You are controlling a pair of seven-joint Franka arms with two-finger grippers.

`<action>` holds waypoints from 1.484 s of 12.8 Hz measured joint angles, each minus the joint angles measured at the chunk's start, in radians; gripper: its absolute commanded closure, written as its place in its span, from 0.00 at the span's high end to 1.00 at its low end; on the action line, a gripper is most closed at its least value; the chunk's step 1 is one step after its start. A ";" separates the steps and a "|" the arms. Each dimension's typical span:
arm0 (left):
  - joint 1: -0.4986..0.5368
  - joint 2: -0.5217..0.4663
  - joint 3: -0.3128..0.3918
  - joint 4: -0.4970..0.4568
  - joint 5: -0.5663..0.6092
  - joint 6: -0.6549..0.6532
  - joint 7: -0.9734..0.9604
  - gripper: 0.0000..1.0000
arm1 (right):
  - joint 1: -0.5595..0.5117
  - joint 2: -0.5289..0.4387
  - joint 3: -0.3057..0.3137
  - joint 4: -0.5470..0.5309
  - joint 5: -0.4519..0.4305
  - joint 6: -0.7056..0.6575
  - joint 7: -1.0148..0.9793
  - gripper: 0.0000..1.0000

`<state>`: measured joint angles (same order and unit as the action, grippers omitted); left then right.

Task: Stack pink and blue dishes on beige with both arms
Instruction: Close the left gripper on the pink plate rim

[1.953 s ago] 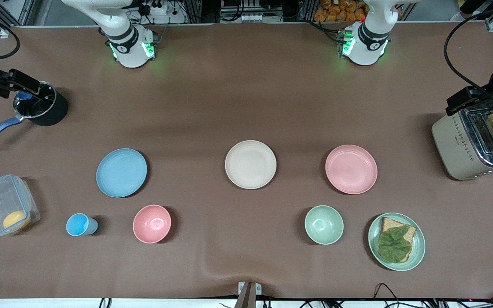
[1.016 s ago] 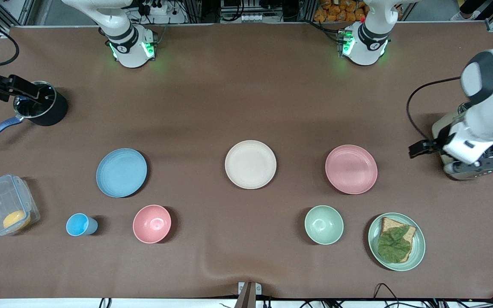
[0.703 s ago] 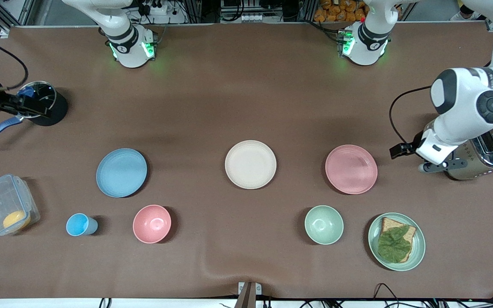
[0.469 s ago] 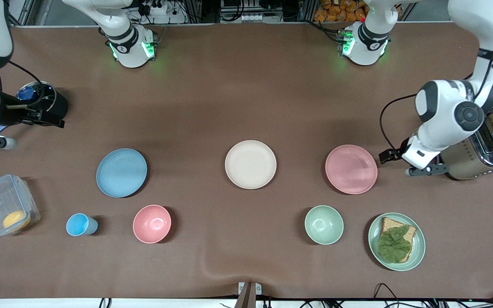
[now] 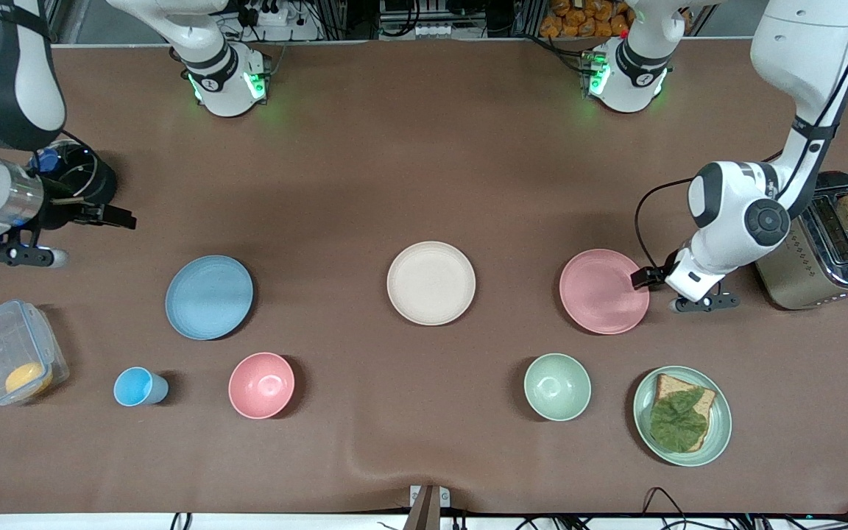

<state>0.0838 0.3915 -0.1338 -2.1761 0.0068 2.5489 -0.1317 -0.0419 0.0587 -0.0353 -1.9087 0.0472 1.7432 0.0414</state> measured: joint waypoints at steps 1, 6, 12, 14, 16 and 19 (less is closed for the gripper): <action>0.000 0.012 0.000 0.000 0.000 0.004 0.000 0.46 | -0.005 0.001 -0.001 -0.034 0.000 0.045 0.000 1.00; 0.000 0.050 -0.005 0.002 0.000 0.026 0.000 0.00 | -0.024 0.063 -0.002 -0.107 0.000 0.229 0.000 1.00; 0.001 0.006 -0.060 0.030 -0.006 0.033 -0.034 0.00 | -0.040 0.342 -0.004 -0.117 0.000 0.537 0.000 1.00; 0.001 -0.047 -0.121 0.041 -0.007 0.005 -0.128 0.00 | -0.042 0.403 -0.004 -0.115 0.001 0.575 0.000 1.00; -0.002 -0.082 -0.207 0.053 -0.007 -0.024 -0.265 0.00 | -0.042 0.426 -0.003 -0.113 0.003 0.588 0.006 0.96; -0.025 -0.076 -0.339 0.069 -0.007 -0.032 -0.476 0.00 | -0.042 0.440 -0.003 -0.112 0.005 0.598 0.010 0.00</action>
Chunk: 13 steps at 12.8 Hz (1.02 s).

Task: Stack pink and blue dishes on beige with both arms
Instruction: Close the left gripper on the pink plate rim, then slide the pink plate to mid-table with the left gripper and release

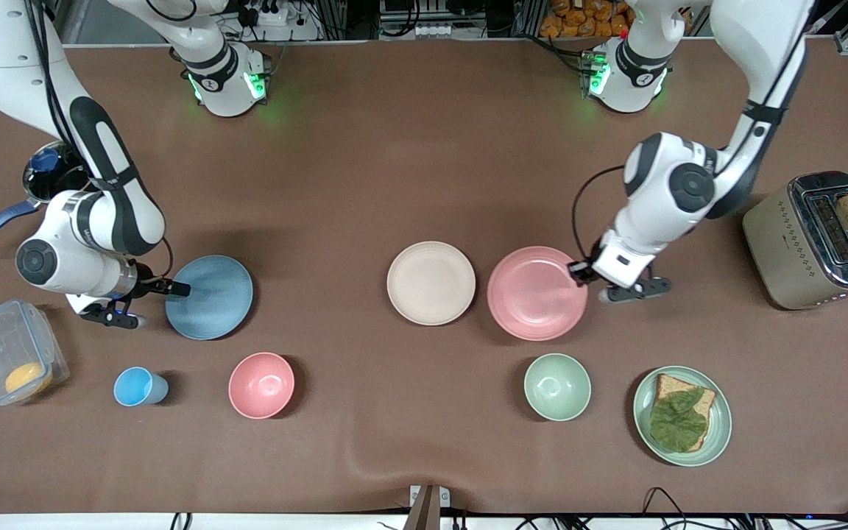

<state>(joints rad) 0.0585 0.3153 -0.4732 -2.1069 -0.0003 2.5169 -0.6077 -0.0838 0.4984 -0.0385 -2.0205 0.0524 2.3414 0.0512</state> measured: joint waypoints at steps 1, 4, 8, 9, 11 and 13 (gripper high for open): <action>-0.028 0.015 -0.017 0.009 0.000 0.000 -0.051 0.00 | 0.000 0.000 0.000 0.002 0.001 0.000 0.001 0.00; -0.139 0.070 -0.022 0.046 0.000 0.000 -0.173 0.00 | -0.005 0.000 0.000 0.007 0.002 -0.001 0.003 0.00; -0.198 0.126 -0.021 0.093 0.000 0.000 -0.221 0.00 | -0.006 -0.002 0.002 0.008 0.005 -0.008 0.003 0.00; -0.207 0.146 -0.021 0.111 0.000 0.001 -0.223 0.00 | -0.006 -0.010 0.003 0.011 0.006 -0.019 0.003 0.00; -0.220 0.190 -0.019 0.158 0.000 0.002 -0.223 0.00 | -0.006 -0.023 0.003 0.015 0.006 -0.041 0.002 0.00; -0.229 0.234 -0.016 0.203 0.000 0.002 -0.223 0.00 | -0.006 -0.049 0.003 0.029 0.005 -0.094 0.002 0.00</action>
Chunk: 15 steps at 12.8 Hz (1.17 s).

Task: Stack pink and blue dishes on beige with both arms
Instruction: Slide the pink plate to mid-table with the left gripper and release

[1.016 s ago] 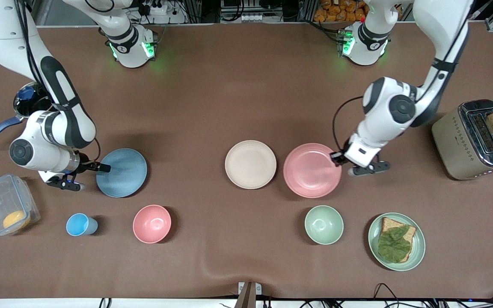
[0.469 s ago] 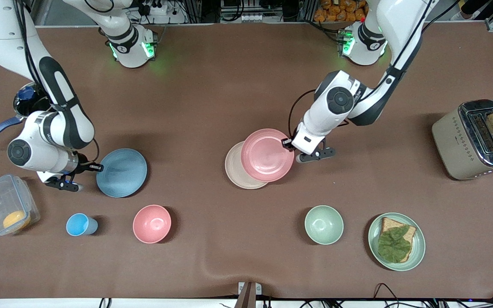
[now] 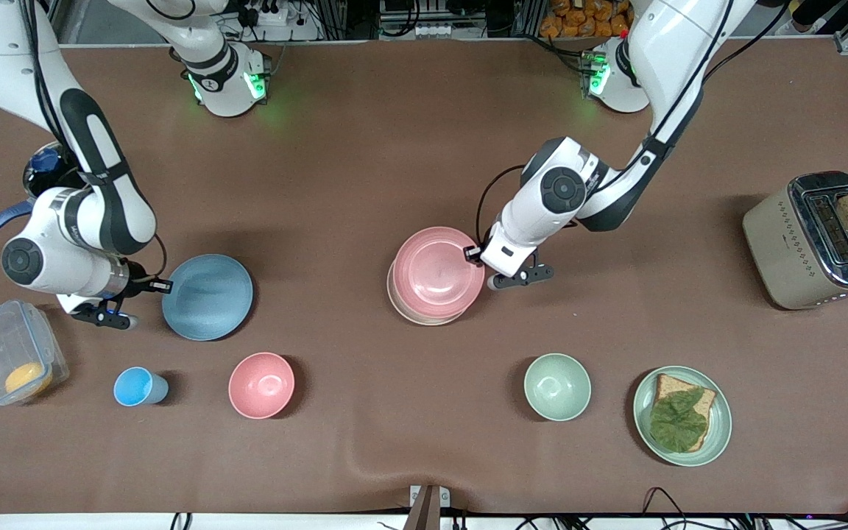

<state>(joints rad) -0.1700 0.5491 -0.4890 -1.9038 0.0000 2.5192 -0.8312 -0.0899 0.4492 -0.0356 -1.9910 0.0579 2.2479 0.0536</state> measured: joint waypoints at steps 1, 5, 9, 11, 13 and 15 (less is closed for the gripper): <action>-0.003 0.020 0.002 0.016 0.005 0.000 0.000 0.00 | 0.000 -0.020 0.000 0.008 0.000 -0.031 0.000 0.00; -0.014 0.067 0.011 0.037 0.023 0.000 0.000 0.94 | 0.000 -0.108 0.000 0.057 0.000 -0.181 -0.023 0.00; -0.006 0.058 0.016 0.078 0.023 -0.001 -0.014 1.00 | 0.000 -0.161 0.004 0.150 -0.001 -0.342 -0.028 0.00; 0.046 -0.019 0.027 0.106 0.044 -0.062 -0.016 1.00 | 0.005 -0.175 0.014 0.186 0.001 -0.389 -0.028 0.00; 0.153 -0.153 0.028 0.121 0.170 -0.198 0.004 1.00 | 0.033 -0.181 0.021 0.213 0.024 -0.425 -0.028 0.00; 0.249 -0.307 0.028 0.125 0.275 -0.366 0.081 1.00 | 0.091 -0.182 0.026 0.228 0.062 -0.434 -0.009 0.00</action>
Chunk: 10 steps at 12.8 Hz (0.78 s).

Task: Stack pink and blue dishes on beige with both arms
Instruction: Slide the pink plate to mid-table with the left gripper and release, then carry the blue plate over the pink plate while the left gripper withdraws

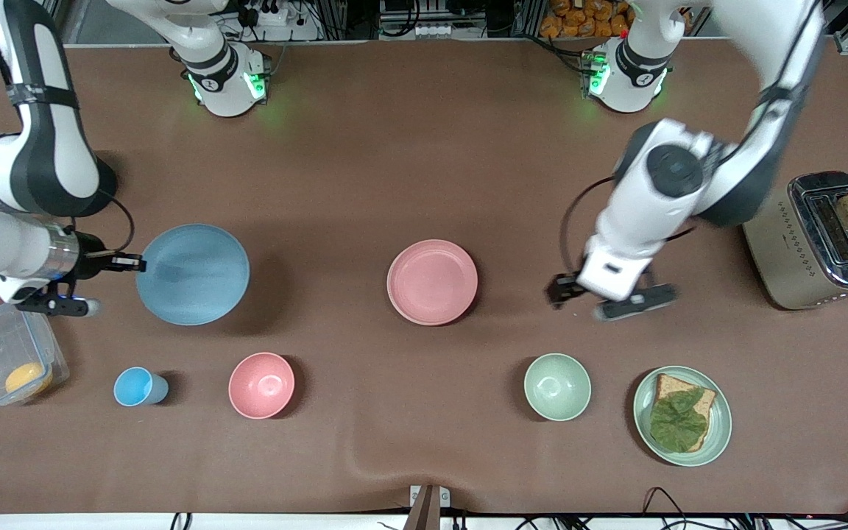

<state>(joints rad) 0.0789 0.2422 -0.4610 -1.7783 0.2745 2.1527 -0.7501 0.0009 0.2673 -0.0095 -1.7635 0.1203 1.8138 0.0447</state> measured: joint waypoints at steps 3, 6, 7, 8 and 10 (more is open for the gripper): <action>0.101 -0.162 0.001 0.024 -0.040 -0.190 0.159 1.00 | 0.122 0.002 0.004 0.020 0.079 0.014 0.089 0.00; 0.123 -0.195 0.064 0.129 -0.114 -0.351 0.302 1.00 | 0.237 0.024 0.006 0.019 0.228 0.068 0.128 0.00; 0.076 -0.192 0.136 0.157 -0.135 -0.391 0.325 1.00 | 0.273 0.045 0.006 0.018 0.271 0.091 0.129 0.00; 0.027 -0.190 0.210 0.179 -0.160 -0.425 0.360 1.00 | 0.309 0.070 0.006 0.017 0.300 0.116 0.129 0.00; -0.016 -0.187 0.304 0.209 -0.197 -0.471 0.442 1.00 | 0.389 0.124 0.007 0.014 0.326 0.171 0.146 0.00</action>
<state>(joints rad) 0.0630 0.0557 -0.1567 -1.5690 0.0776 1.6822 -0.3084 0.3896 0.3914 -0.0025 -1.7490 0.4464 1.9849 0.1906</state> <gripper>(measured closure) 0.000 0.974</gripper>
